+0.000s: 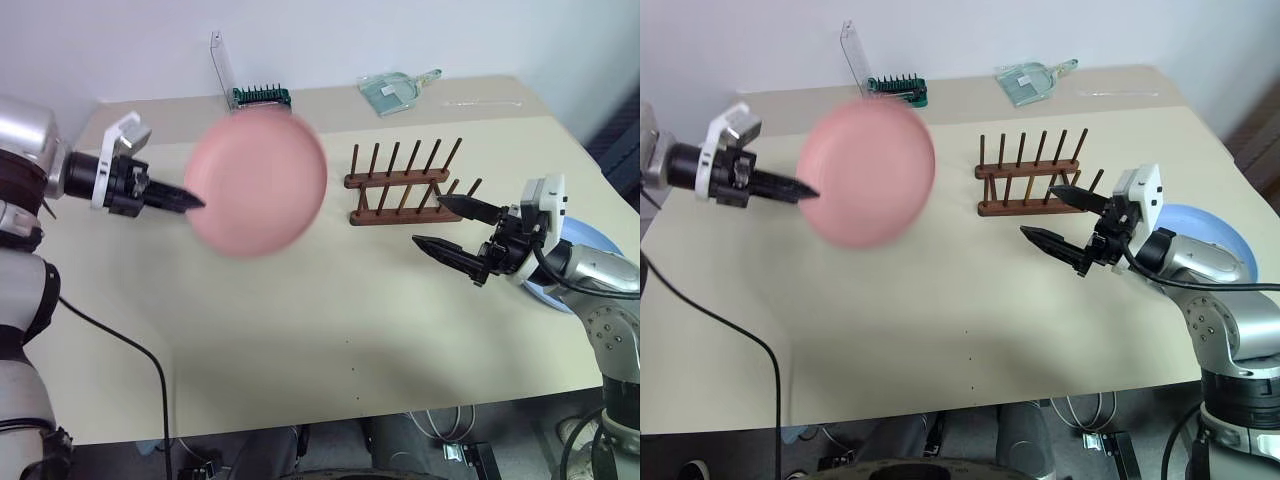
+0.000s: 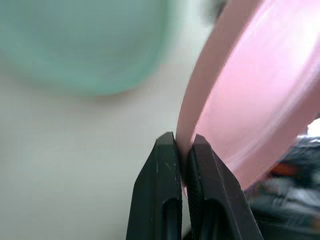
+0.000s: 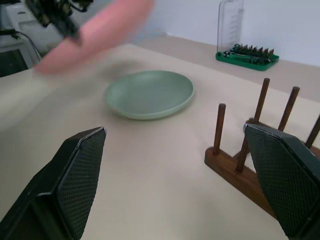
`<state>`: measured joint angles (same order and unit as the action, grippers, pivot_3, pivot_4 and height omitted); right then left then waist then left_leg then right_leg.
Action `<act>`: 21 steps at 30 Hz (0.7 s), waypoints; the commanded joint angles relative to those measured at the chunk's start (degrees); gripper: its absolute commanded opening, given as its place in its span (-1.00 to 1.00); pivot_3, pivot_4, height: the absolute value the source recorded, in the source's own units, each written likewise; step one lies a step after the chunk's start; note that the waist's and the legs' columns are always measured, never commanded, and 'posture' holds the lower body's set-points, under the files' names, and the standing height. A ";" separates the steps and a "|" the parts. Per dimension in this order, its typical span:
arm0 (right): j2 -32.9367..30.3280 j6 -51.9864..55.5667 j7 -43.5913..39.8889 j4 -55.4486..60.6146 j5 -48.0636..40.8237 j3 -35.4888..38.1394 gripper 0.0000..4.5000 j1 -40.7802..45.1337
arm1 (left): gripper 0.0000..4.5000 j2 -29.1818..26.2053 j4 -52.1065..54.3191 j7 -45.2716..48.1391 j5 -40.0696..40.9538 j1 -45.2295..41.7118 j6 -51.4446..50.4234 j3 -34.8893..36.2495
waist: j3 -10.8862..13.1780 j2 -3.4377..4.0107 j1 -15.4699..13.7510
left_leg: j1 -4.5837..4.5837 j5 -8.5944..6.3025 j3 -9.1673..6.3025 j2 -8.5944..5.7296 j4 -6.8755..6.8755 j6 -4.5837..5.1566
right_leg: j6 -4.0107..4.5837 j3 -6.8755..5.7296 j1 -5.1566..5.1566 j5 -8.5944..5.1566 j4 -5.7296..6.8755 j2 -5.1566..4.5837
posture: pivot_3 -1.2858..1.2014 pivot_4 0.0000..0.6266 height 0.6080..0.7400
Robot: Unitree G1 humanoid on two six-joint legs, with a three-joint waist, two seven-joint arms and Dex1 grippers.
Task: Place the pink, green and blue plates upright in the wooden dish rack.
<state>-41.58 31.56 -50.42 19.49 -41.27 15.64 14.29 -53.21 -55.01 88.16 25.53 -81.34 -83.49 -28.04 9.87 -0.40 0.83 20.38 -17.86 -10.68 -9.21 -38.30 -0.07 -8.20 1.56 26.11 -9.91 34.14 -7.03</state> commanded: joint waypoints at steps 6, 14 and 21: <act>3.83 -7.66 8.67 -3.33 2.40 4.43 1.00 10.12 | -0.96 22.85 7.23 -46.15 21.50 15.67 18.20 54.15 | -0.15 0.11 -0.37 | 0.03 0.10 0.08 0.05 0.02 -0.18 | 0.20 0.02 0.14 0.14 -0.03 -0.05 | 0.03 -0.52 1.00; -1.35 -28.82 15.36 -1.69 37.42 -14.09 1.00 18.70 | -0.96 51.70 35.37 -72.41 27.99 26.03 35.88 63.15 | -0.06 -0.12 -0.03 | 0.43 -0.02 0.64 0.22 -0.42 -0.22 | 0.42 0.03 0.55 0.34 0.03 -0.04 | 0.03 -0.52 1.00; -4.34 -45.19 28.26 -4.17 72.09 -25.45 1.00 17.13 | -0.96 58.83 44.49 -83.16 29.95 28.33 39.06 60.80 | -0.23 -0.24 -1.43 | 0.02 -0.32 1.01 0.52 -0.75 -0.17 | 0.55 0.11 0.13 0.43 -0.01 0.25 | 0.03 -0.52 1.00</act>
<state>-45.16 -10.35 -25.67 15.45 23.59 -8.98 31.11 4.78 -13.63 7.17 54.26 -52.91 -45.49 34.31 9.64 -0.65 -0.60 20.40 -18.18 -9.62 -8.70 -39.10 -0.24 -7.69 1.68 26.25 -9.45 34.13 -6.79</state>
